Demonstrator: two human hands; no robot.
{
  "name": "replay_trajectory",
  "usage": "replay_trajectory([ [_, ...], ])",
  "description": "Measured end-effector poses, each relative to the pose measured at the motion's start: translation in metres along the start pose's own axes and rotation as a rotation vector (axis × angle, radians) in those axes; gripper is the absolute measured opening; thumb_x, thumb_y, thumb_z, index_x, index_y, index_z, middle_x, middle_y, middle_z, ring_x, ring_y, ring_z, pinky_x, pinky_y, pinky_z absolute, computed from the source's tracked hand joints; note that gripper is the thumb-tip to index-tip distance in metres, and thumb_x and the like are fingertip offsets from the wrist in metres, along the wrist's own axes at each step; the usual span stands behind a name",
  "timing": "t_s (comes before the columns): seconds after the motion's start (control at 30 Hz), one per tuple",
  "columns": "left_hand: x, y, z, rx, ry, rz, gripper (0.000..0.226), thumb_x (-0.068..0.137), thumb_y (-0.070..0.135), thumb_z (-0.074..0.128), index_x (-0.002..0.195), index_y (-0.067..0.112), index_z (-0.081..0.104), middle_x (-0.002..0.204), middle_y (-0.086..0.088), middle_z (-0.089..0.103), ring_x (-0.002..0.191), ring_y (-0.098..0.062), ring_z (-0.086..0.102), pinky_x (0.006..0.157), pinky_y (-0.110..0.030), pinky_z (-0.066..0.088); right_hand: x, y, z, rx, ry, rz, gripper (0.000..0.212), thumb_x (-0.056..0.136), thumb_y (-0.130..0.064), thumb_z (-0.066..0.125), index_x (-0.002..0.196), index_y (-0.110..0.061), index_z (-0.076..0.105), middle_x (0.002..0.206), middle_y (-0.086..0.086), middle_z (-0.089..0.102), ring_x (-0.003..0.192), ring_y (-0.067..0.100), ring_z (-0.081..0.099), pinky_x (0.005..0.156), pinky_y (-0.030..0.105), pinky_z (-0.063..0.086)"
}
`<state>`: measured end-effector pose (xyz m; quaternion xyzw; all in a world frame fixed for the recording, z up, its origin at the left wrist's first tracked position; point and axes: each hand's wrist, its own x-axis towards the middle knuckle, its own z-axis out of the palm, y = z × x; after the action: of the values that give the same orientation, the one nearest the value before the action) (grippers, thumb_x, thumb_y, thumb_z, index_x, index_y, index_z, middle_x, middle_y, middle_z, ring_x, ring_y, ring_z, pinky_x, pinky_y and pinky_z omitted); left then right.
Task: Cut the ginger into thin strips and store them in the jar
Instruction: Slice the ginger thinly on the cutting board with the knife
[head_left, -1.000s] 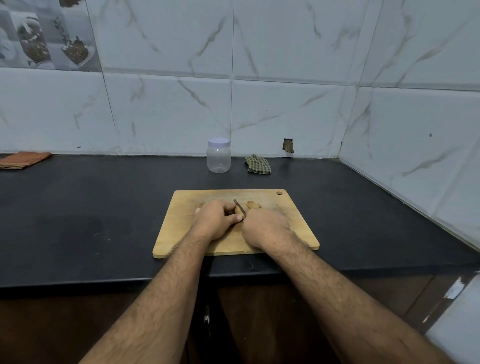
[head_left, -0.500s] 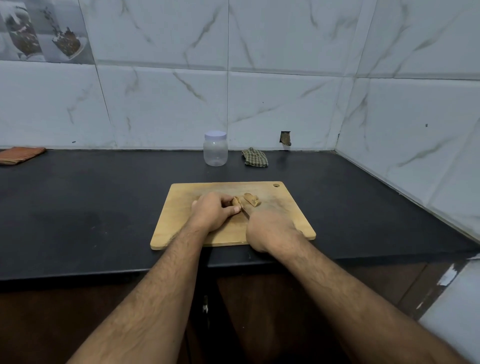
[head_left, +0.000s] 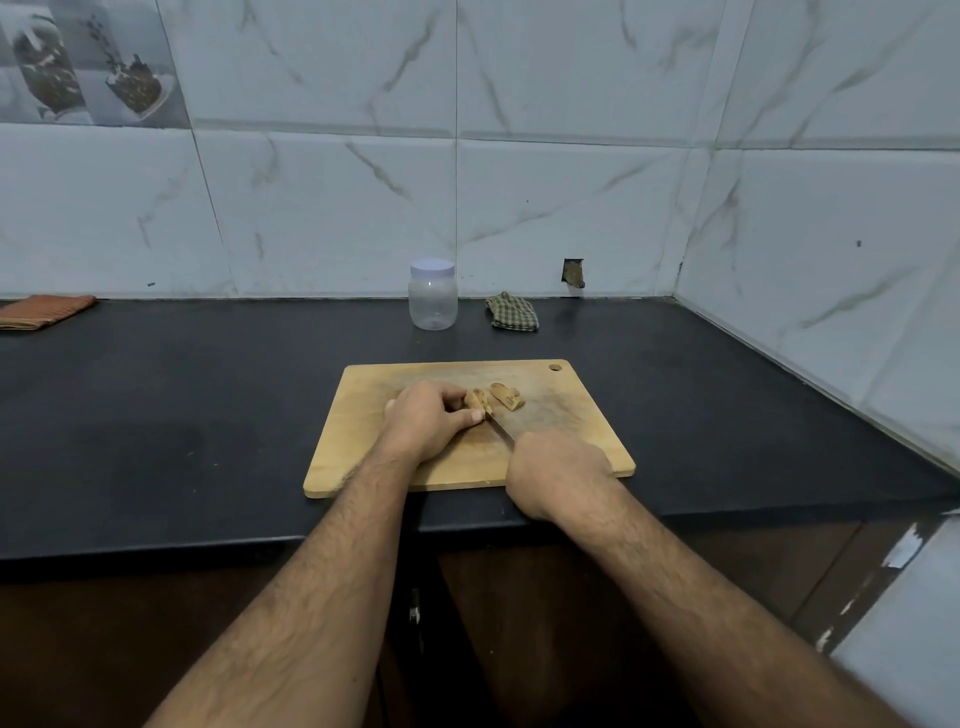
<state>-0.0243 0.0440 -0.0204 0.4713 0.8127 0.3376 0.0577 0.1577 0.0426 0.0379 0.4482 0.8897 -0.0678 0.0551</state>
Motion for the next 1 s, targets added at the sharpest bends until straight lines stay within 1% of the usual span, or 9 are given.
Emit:
replay_trajectory([
  [0.13, 0.0, 0.0, 0.0, 0.017, 0.008, 0.007, 0.019, 0.085, 0.048, 0.068, 0.093, 0.032, 0.074, 0.087, 0.013, 0.07, 0.095, -0.01, 0.06, 0.093, -0.037, 0.04, -0.002, 0.002, -0.002, 0.003, -0.036, 0.021, 0.029, 0.097, -0.015, 0.05, 0.124, -0.013, 0.059, 0.121, 0.007, 0.062, 0.1, 0.022, 0.057, 0.079, 0.036, 0.047],
  [0.23, 0.0, 0.0, 0.0, 0.021, 0.012, 0.01, 0.022, 0.086, 0.048, 0.068, 0.098, 0.03, 0.074, 0.09, 0.011, 0.071, 0.095, -0.009, 0.06, 0.093, -0.036, 0.04, -0.001, 0.001, -0.004, -0.002, -0.011, 0.026, 0.028, 0.097, -0.013, 0.048, 0.123, -0.012, 0.06, 0.12, 0.007, 0.063, 0.104, 0.024, 0.059, 0.079, 0.036, 0.048],
  [0.37, 0.0, 0.0, 0.001, 0.018, 0.022, 0.014, 0.023, 0.086, 0.047, 0.068, 0.099, 0.03, 0.074, 0.091, 0.01, 0.071, 0.095, -0.01, 0.061, 0.093, -0.037, 0.041, 0.006, -0.005, -0.005, -0.004, 0.073, 0.006, 0.027, 0.097, -0.012, 0.048, 0.12, -0.011, 0.062, 0.117, 0.007, 0.063, 0.092, 0.022, 0.057, 0.075, 0.033, 0.048],
  [0.4, 0.0, 0.0, 0.001, 0.019, 0.023, 0.019, 0.023, 0.086, 0.047, 0.068, 0.1, 0.029, 0.074, 0.091, 0.01, 0.071, 0.095, -0.01, 0.061, 0.092, -0.037, 0.041, 0.009, -0.006, -0.006, 0.003, 0.096, 0.004, 0.027, 0.097, -0.013, 0.047, 0.12, -0.011, 0.062, 0.116, 0.007, 0.063, 0.092, 0.022, 0.057, 0.077, 0.033, 0.05],
  [0.47, 0.0, -0.001, 0.001, 0.027, 0.021, 0.023, 0.025, 0.086, 0.047, 0.068, 0.1, 0.027, 0.074, 0.091, 0.01, 0.071, 0.094, -0.01, 0.061, 0.087, -0.034, 0.038, 0.016, -0.006, -0.006, 0.02, 0.13, 0.001, 0.027, 0.099, -0.017, 0.045, 0.12, -0.013, 0.062, 0.117, 0.008, 0.063, 0.101, 0.023, 0.06, 0.08, 0.034, 0.052],
  [0.57, 0.0, 0.0, 0.002, 0.05, 0.018, 0.036, 0.024, 0.087, 0.048, 0.066, 0.097, 0.027, 0.074, 0.088, 0.011, 0.071, 0.092, -0.01, 0.06, 0.082, -0.032, 0.033, 0.024, -0.009, -0.003, 0.009, 0.138, -0.004, 0.028, 0.102, -0.023, 0.043, 0.121, -0.014, 0.062, 0.117, 0.008, 0.062, 0.104, 0.024, 0.06, 0.075, 0.033, 0.048],
  [0.67, 0.0, 0.0, 0.002, 0.065, 0.023, 0.039, 0.024, 0.087, 0.048, 0.066, 0.095, 0.026, 0.073, 0.086, 0.009, 0.07, 0.09, -0.011, 0.06, 0.084, -0.034, 0.038, 0.027, -0.014, 0.0, -0.006, 0.143, -0.013, 0.028, 0.103, -0.025, 0.042, 0.122, -0.015, 0.061, 0.119, 0.007, 0.062, 0.106, 0.024, 0.059, 0.073, 0.033, 0.045],
  [0.8, -0.001, 0.001, 0.001, 0.072, 0.026, 0.036, 0.025, 0.087, 0.048, 0.066, 0.097, 0.027, 0.074, 0.085, 0.009, 0.07, 0.089, -0.012, 0.06, 0.081, -0.033, 0.037, 0.029, -0.017, 0.0, -0.008, 0.136, -0.005, 0.027, 0.104, -0.024, 0.042, 0.123, -0.016, 0.061, 0.12, 0.005, 0.063, 0.109, 0.022, 0.06, 0.073, 0.032, 0.042],
  [1.0, -0.001, 0.002, 0.0, 0.062, 0.031, 0.036, 0.022, 0.088, 0.045, 0.067, 0.095, 0.025, 0.074, 0.088, 0.009, 0.071, 0.091, -0.011, 0.059, 0.082, -0.032, 0.034, 0.027, -0.02, 0.0, -0.021, 0.137, 0.005, 0.029, 0.099, -0.014, 0.044, 0.122, -0.014, 0.06, 0.117, 0.006, 0.063, 0.104, 0.022, 0.059, 0.074, 0.032, 0.044],
])
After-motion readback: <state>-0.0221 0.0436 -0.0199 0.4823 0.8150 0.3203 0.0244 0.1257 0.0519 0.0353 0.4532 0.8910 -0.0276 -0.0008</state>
